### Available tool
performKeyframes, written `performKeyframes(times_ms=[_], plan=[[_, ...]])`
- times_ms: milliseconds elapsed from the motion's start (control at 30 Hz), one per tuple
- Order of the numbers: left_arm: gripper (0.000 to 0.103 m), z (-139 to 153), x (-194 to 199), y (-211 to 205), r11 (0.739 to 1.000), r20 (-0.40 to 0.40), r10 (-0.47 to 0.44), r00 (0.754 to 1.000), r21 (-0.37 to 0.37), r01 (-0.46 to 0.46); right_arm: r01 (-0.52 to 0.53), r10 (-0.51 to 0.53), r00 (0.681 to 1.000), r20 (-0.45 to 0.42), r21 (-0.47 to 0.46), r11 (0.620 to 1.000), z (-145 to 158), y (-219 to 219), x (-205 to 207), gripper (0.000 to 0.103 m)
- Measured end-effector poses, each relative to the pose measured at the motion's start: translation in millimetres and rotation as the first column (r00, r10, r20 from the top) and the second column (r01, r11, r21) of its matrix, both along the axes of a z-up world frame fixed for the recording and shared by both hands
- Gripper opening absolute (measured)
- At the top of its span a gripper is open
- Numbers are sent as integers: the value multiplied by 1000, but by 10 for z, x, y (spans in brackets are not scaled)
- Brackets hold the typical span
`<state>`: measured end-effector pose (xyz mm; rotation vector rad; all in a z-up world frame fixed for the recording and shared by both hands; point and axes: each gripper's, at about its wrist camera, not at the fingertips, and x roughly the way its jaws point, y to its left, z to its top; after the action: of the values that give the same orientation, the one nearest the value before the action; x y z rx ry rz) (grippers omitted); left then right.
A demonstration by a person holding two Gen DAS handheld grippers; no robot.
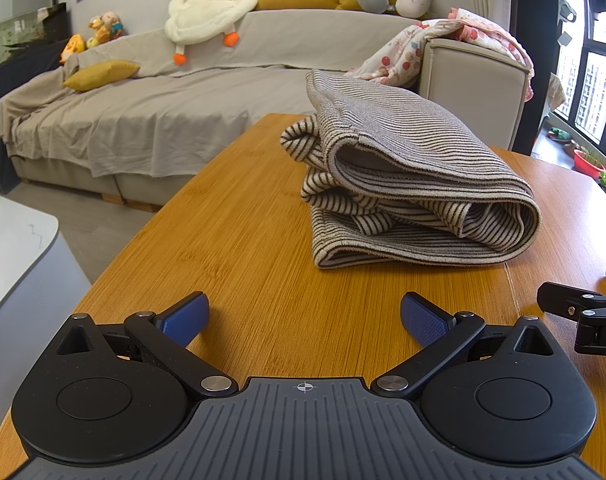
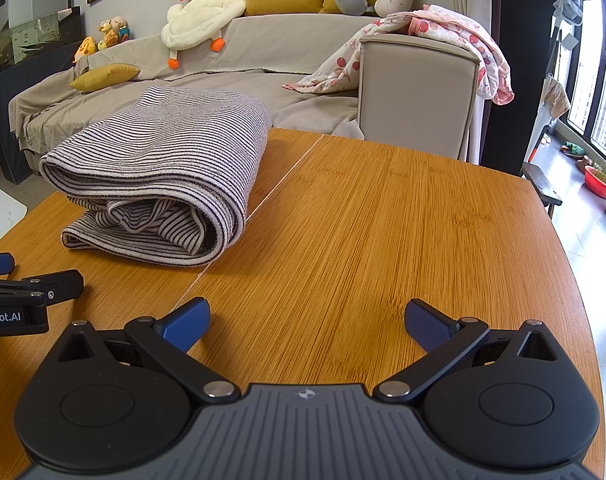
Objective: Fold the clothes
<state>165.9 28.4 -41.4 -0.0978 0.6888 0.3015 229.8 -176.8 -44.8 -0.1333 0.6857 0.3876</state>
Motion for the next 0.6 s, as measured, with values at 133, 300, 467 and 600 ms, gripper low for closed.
performKeyframes(times_ms=[133,300,467,600], plan=[[103,0,1,0,1000,0,0,1000,0,0,0,0,1000,0,0,1000,1,2,2,103],[103,1,-1,-1,1000,0,0,1000,0,0,0,0,1000,0,0,1000,0,-1,-1,103],[103,2,-2,-5,1000,0,0,1000,0,0,0,0,1000,0,0,1000,-2,-9,-10,103],[103,1,-3,-1,1000,0,0,1000,0,0,0,0,1000,0,0,1000,1,-1,-6,103]])
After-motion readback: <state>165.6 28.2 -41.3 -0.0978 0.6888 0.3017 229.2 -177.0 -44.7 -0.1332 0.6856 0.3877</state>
